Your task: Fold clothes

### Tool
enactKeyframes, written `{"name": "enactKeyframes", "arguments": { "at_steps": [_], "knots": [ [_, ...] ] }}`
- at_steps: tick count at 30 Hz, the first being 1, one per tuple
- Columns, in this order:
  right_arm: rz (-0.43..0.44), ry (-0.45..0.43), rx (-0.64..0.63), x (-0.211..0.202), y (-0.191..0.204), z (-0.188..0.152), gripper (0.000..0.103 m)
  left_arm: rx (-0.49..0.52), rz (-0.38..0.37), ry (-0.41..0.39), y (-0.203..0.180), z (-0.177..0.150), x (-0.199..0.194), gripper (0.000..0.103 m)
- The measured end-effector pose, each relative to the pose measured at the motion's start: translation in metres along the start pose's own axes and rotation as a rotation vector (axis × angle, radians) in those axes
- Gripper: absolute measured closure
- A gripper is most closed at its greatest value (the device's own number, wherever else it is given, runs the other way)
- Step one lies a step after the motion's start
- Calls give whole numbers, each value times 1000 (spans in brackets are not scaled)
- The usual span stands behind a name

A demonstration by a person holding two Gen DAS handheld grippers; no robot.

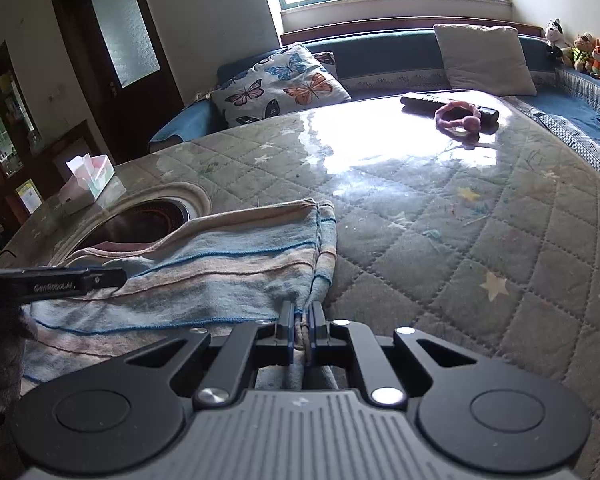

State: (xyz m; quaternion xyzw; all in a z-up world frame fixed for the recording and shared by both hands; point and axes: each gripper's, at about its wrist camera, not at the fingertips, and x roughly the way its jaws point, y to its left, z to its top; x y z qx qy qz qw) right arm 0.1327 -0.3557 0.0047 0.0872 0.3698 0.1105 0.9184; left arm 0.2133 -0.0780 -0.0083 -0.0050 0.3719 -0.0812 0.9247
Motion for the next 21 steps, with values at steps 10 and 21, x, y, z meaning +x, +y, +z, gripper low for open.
{"name": "enactKeyframes", "arguments": {
  "at_steps": [10, 21],
  "knots": [
    [43, 5, 30, -2, -5, 3, 97, -62, 41, -9, 2, 10, 9, 64],
    [192, -21, 8, -32, 52, 49, 98, -156, 43, -70, 69, -20, -66, 55]
  ]
}}
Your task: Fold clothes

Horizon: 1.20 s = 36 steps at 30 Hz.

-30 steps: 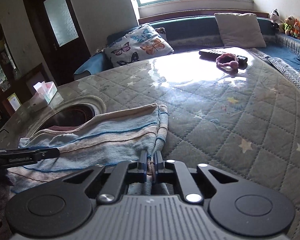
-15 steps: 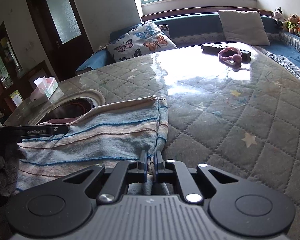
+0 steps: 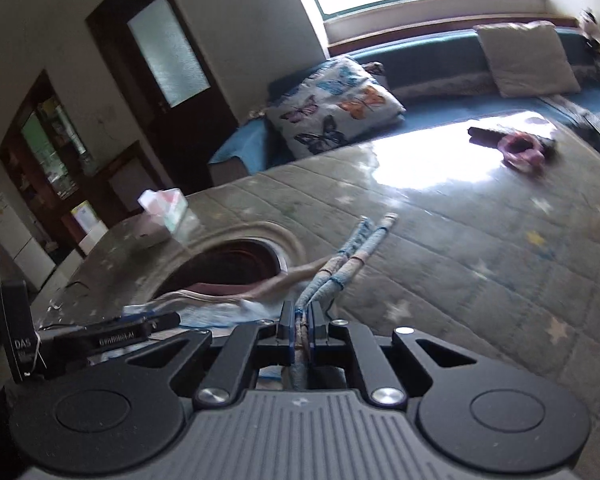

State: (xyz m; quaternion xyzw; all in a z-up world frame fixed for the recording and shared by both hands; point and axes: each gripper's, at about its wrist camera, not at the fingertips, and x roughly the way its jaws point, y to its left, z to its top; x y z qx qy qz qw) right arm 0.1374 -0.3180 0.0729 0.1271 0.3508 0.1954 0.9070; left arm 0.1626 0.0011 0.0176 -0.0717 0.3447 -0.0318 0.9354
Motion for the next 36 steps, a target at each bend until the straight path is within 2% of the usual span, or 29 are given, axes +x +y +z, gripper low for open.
{"name": "enactKeyframes", "arguments": {
  "at_steps": [11, 16, 25, 34, 36],
  "knots": [
    [35, 70, -226, 61, 145, 20, 98, -140, 12, -39, 93, -36, -54, 53],
    [31, 110, -298, 86, 185, 0, 98, -197, 12, -34, 120, -53, -66, 53],
    [23, 181, -428, 130, 257, -37, 98, -242, 23, -54, 143, -67, -80, 53],
    [16, 130, -487, 113, 281, -47, 98, -245, 32, -62, 146, -69, -81, 53],
    [32, 143, -489, 116, 284, -51, 98, -248, 37, -62, 146, -69, -80, 53]
  ]
}}
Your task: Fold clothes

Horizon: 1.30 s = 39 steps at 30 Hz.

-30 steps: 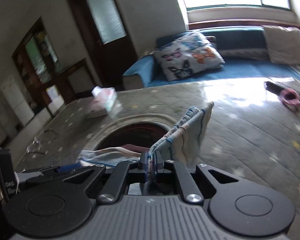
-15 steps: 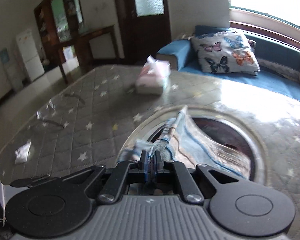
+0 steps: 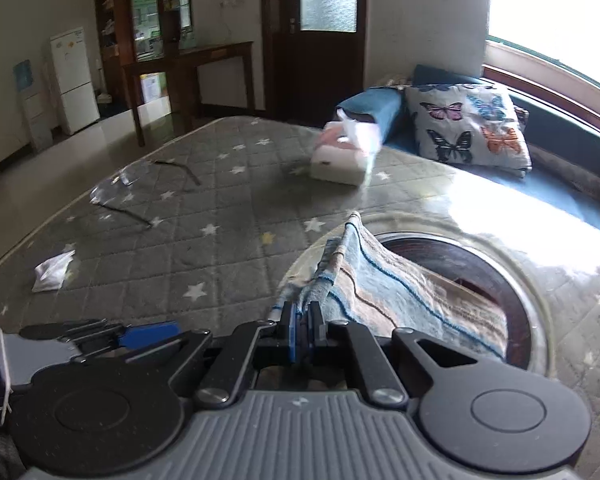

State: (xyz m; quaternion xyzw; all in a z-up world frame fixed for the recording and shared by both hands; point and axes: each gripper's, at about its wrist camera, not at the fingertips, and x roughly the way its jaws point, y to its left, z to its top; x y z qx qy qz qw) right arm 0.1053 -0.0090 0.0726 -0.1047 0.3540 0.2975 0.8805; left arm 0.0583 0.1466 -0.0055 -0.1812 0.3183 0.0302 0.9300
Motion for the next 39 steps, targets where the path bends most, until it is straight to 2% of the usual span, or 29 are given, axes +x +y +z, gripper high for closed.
{"name": "enactKeyframes", "arguments": {
  "at_steps": [12, 15, 18, 21, 24, 27, 31, 34, 39],
  "knots": [
    [120, 41, 60, -4, -20, -8, 94, -2, 11, -33, 0, 11, -7, 53],
    [117, 92, -34, -5, -14, -19, 93, 9, 1, -48, -5, 16, -10, 53],
    [150, 129, -99, 1, -2, -34, 91, 37, -22, -58, -17, 21, -14, 51],
    [158, 131, -148, 6, 10, -47, 90, 63, -27, -49, -26, 21, -8, 51],
    [169, 114, -144, 1, 10, -50, 89, 90, -31, -40, -35, 22, -2, 51],
    [190, 91, -116, -16, -3, -51, 78, 117, -35, -32, -45, 22, 3, 51],
    [134, 81, -90, -34, -27, -60, 77, 152, -41, -20, -57, 22, 11, 51],
    [65, 107, -52, -40, -52, -75, 77, 179, -45, -11, -66, 22, 17, 52],
    [29, 171, -4, -43, -83, -98, 77, 209, -5, 14, -66, 17, 28, 53]
  ]
}}
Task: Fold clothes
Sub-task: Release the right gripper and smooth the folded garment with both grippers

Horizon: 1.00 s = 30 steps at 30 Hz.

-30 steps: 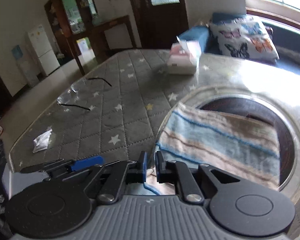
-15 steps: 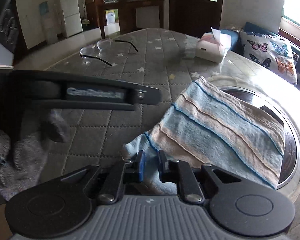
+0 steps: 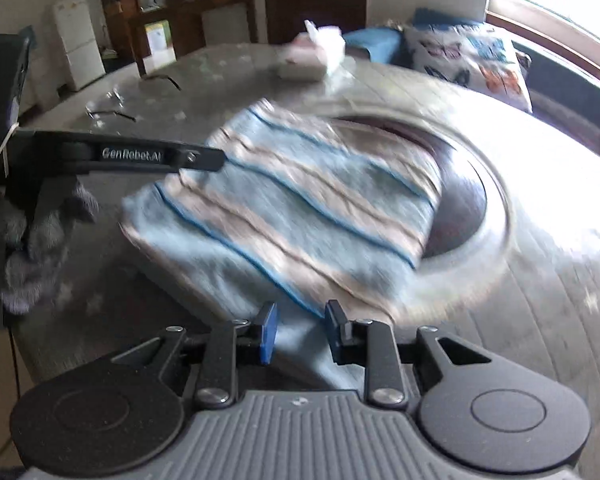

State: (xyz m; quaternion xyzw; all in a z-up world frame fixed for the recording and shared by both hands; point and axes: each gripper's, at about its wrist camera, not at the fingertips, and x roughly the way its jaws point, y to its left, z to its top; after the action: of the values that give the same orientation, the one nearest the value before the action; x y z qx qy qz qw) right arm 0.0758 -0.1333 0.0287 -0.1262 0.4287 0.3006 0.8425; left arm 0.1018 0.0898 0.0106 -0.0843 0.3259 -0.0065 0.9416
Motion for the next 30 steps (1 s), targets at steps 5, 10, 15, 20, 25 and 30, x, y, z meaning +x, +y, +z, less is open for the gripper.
{"name": "enactKeyframes", "arguments": {
  "at_steps": [5, 10, 15, 20, 25, 30],
  "knots": [
    [7, -2, -26, -12, -7, -5, 77, 27, 33, 5, -1, 1, 3, 51],
    [3, -71, -28, -11, -15, 15, 77, 52, 38, -8, -5, 17, 9, 51],
    [-5, -111, -5, 11, -29, 44, 77, 82, 65, 10, -6, 32, 27, 52],
    [-17, -134, 40, 36, -49, 71, 77, 92, 88, 53, 0, 37, 49, 53],
    [-48, -96, 103, 71, -72, 84, 78, 94, 81, 74, 6, 35, 58, 50],
    [-51, -101, 137, 72, -83, 85, 79, 104, 75, 61, 4, 44, 56, 51]
  ]
}}
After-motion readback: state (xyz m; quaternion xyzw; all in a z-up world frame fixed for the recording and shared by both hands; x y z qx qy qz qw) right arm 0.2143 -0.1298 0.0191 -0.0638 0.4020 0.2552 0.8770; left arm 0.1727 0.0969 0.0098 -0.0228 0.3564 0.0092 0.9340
